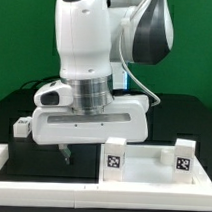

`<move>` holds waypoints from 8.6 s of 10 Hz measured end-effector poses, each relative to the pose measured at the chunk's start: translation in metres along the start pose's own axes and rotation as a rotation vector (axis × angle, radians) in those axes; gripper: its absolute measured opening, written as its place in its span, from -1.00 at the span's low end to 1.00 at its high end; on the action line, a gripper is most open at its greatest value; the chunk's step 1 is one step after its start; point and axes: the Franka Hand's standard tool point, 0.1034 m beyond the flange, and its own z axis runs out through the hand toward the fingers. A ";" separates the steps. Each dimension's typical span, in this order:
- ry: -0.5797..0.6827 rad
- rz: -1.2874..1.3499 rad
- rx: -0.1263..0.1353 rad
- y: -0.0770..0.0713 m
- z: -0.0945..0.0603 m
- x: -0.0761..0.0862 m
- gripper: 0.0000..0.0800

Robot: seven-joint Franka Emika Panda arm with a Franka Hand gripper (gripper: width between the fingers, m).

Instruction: Assemble square table

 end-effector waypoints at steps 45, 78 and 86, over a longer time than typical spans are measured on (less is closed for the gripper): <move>-0.099 -2.369 -0.340 -0.073 0.004 0.017 -0.85; -0.443 -3.118 -0.210 -0.126 0.010 0.014 0.62; -0.515 -3.037 -0.316 -0.105 -0.065 0.018 0.62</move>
Offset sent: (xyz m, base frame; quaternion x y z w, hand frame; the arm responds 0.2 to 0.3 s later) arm 0.0000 0.0000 0.0000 0.0000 0.0000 0.0000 1.0000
